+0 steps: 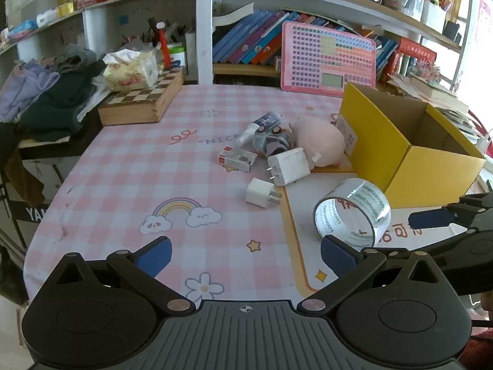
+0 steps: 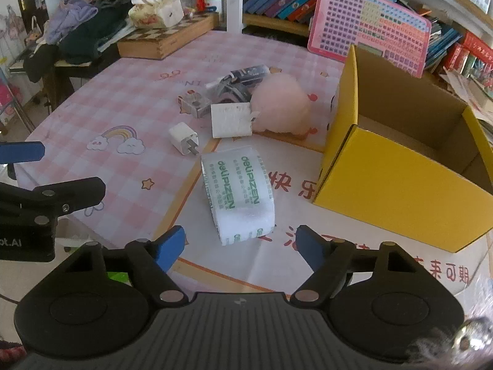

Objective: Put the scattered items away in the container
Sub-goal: 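Close the right gripper on the clear tape roll while the left approaches the white charger, then lift the tape roll with the right gripper while the left grasps the white charger, then carry the tape roll and charger in both grippers over the yellow box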

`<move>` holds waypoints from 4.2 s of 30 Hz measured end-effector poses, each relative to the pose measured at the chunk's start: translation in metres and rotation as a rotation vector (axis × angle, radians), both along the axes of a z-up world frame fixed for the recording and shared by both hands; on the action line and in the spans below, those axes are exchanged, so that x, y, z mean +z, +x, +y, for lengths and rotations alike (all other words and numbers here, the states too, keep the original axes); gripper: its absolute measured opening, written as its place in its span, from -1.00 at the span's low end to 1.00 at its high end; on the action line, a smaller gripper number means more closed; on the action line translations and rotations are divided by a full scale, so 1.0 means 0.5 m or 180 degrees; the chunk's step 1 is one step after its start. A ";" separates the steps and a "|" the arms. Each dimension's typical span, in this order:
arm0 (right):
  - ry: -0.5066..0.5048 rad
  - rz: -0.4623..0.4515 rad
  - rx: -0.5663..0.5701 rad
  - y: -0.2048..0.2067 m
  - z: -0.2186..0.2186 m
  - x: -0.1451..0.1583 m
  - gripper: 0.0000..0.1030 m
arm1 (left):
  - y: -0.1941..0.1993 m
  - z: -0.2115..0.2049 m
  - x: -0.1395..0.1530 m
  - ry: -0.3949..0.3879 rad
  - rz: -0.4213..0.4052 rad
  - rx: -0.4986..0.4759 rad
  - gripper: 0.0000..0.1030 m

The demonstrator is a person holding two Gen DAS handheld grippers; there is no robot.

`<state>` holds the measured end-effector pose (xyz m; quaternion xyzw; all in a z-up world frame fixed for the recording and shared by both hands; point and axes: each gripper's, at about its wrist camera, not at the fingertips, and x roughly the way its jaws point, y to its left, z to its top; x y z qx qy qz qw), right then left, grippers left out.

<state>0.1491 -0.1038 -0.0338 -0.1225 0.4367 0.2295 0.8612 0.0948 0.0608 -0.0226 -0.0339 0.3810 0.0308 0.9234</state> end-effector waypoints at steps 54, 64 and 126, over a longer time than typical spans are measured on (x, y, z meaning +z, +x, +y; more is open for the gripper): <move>0.0446 0.0768 -0.0058 0.159 -0.062 -0.036 -0.78 | 0.233 -0.019 -0.068 0.0227 0.0173 -0.0313 0.48; 0.0371 0.0630 0.0168 0.162 -0.049 -0.039 -0.45 | 0.280 -0.019 -0.097 0.0003 0.0371 -0.0341 0.25; 0.0625 0.0195 -0.0369 -0.058 -0.038 0.060 -0.91 | -0.011 0.087 0.047 -0.0733 -0.0162 -0.0528 -0.17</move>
